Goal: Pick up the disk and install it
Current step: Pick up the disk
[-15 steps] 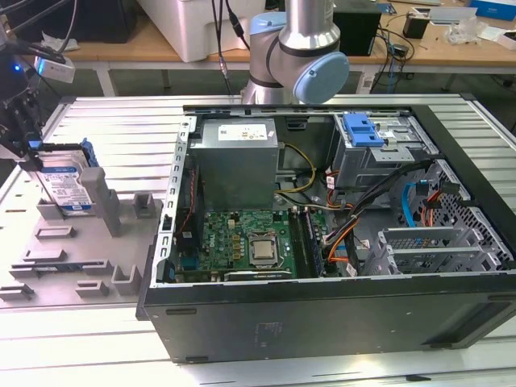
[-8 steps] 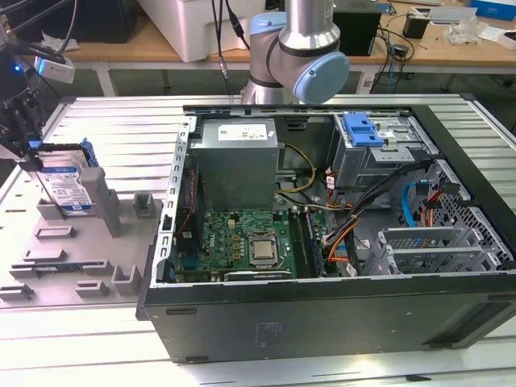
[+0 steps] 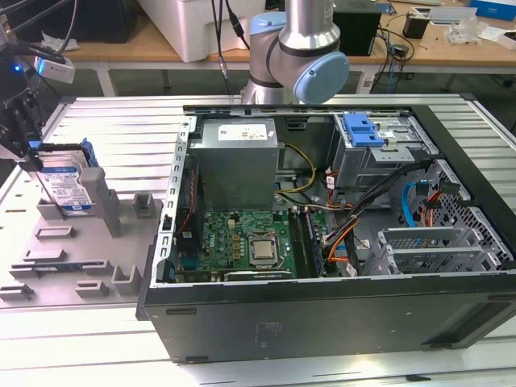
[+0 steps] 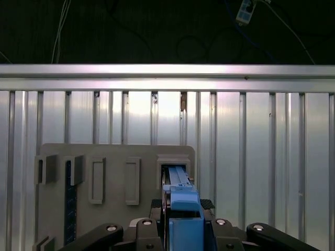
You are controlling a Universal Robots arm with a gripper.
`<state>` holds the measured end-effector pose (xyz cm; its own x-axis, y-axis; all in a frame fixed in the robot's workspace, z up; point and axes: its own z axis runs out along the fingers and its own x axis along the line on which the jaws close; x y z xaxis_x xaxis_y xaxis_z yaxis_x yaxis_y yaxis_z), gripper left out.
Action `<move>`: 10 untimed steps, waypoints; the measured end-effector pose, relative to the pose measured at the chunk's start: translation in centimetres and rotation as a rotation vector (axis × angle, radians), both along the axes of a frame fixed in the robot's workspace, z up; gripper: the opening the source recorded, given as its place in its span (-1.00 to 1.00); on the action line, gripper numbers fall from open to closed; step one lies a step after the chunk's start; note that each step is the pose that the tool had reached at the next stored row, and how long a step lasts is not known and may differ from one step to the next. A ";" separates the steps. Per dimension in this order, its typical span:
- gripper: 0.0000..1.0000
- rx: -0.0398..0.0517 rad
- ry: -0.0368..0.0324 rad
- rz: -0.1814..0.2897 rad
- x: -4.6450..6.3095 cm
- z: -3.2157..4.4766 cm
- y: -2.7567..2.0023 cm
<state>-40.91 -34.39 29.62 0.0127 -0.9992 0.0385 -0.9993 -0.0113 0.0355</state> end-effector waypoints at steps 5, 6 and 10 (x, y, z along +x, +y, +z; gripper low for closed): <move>-0.26 0.0001 -0.0003 0.000 0.0 0.01 0.00; -0.26 0.0003 -0.0005 0.000 0.0 0.05 0.00; -0.26 0.0002 -0.0002 0.000 0.0 0.31 0.00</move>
